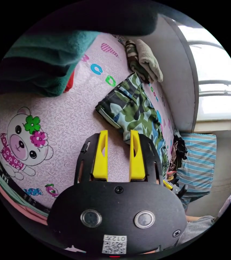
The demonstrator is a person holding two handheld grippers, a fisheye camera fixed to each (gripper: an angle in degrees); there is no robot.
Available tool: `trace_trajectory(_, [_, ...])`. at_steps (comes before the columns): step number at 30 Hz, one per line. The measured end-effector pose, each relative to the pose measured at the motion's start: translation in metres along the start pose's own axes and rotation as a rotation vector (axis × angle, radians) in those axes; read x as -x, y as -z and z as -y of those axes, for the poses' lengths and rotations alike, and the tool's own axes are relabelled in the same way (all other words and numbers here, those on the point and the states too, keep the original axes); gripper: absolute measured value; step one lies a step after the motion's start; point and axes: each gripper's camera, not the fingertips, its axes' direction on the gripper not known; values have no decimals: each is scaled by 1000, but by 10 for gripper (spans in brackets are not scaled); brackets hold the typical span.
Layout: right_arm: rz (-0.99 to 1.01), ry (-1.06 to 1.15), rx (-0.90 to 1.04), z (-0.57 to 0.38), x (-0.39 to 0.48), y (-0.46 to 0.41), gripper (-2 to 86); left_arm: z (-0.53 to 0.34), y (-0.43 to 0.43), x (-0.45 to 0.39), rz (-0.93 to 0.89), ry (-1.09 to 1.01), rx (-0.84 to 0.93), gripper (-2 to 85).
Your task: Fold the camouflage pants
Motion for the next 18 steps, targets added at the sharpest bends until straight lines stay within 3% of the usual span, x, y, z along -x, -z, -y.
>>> trace_trajectory(5, [-66, 83, 75, 15, 6, -53, 100, -4, -17, 16, -71, 108, -103, 88])
trace_trajectory(8, [-124, 114, 98, 17, 0, -76, 7, -12, -23, 24, -108, 167, -158, 54])
trace_trajectory(10, [-78, 135, 123, 19, -17, -80, -4, -16, -15, 11, -57, 112, -183, 41])
trace_trajectory(13, [33, 54, 109, 20, -55, -76, -8, -24, -2, -39, 230, -167, -201, 30])
trace_trajectory(18, [222, 27, 231, 22, -73, -127, -6, -18, -35, -21, 194, -46, -74, 36])
